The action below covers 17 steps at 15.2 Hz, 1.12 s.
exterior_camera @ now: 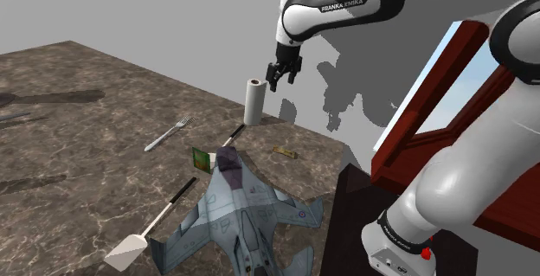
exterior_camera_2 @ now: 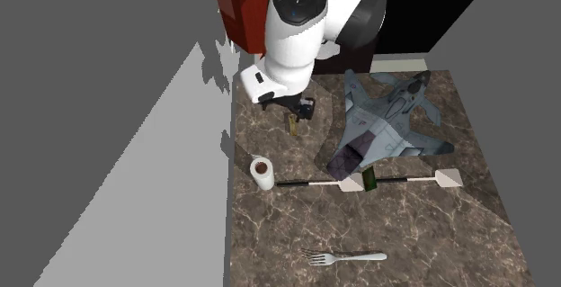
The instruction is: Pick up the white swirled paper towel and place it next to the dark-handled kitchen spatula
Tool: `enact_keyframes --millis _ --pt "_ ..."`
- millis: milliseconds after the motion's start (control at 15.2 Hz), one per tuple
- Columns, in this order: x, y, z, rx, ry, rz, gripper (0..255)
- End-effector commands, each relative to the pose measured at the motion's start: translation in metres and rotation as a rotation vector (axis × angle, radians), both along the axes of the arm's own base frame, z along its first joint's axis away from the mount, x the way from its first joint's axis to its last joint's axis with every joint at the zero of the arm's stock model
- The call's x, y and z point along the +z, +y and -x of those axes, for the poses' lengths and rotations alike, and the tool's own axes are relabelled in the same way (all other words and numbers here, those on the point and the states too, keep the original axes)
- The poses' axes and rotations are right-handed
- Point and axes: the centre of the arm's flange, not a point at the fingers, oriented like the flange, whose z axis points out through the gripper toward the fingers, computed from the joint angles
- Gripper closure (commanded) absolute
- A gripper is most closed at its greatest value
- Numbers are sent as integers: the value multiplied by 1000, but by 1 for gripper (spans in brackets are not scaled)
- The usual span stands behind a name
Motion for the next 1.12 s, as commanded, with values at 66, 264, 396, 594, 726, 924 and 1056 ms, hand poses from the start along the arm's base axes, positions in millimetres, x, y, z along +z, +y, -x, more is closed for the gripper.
enact_keyframes --millis 66,264,396,594,726,924,1056 --pt "-12 -2 -37 0 -13 -2 0" --pt "-21 -4 -73 -1 -25 -5 0" --pt "-27 -5 -98 -1 -34 -7 0" --pt "-36 -7 -135 -1 -46 -9 0" --pt "-39 -7 -150 -1 -51 -10 0" --pt "-55 -8 -151 -1 -51 -10 0" --pt "-66 -9 -151 -1 -51 -10 0"
